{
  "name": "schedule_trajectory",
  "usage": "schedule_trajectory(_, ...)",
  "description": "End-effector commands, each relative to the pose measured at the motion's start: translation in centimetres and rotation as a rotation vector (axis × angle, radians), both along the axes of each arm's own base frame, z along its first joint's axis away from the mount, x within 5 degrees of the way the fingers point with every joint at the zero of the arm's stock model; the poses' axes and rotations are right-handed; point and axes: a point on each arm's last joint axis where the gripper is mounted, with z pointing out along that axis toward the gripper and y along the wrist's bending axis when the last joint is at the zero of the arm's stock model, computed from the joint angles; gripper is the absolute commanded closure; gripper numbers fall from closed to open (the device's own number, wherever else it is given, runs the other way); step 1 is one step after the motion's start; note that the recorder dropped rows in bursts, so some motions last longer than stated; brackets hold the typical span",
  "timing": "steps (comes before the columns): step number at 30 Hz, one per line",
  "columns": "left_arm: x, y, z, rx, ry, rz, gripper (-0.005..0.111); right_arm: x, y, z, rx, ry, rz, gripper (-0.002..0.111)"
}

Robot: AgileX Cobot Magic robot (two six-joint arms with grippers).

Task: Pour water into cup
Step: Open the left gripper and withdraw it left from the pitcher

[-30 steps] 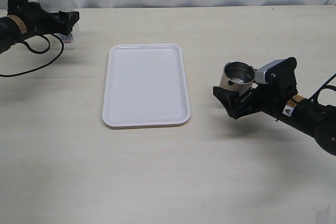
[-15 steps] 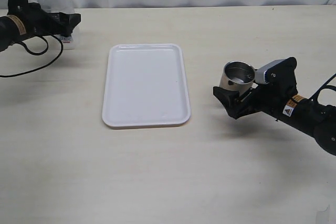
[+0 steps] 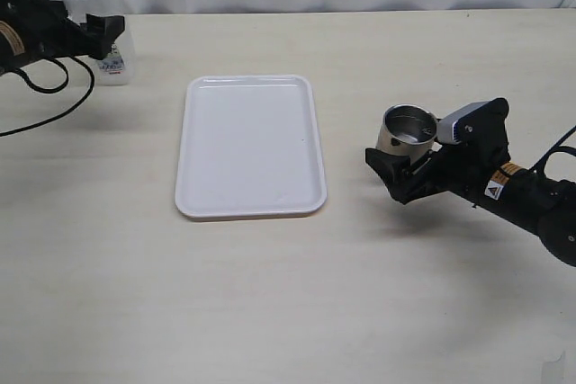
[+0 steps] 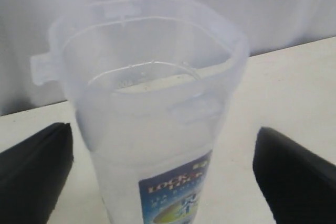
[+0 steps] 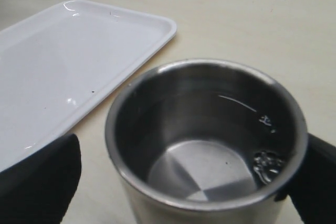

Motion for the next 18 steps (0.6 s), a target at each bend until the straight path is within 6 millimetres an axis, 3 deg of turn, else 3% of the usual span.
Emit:
schedule_trajectory(1,-1.1,0.2,1.3,-0.006,-0.023,0.023,0.020,0.1,0.0,0.1,0.008,-0.016,0.005,0.015)
schedule_trajectory(7,-3.1,0.2,3.4,0.003,-0.050,0.042,0.021,0.1,0.0,0.1,0.008,-0.016,0.005,0.015)
schedule_trajectory(15,-6.8,0.7,9.5,0.083,-0.132,0.104,0.021,0.1,0.0,0.1,0.007,-0.014,0.005,0.015)
schedule_trajectory(17,-7.8,0.6,11.0,0.085,-0.169,0.107,0.033,0.1,0.0,0.1,0.007,-0.014,0.005,0.015)
schedule_trajectory(18,-8.4,0.6,11.6,0.086,-0.184,0.108,0.046,0.1,0.0,0.1,0.007,-0.014,0.005,0.015)
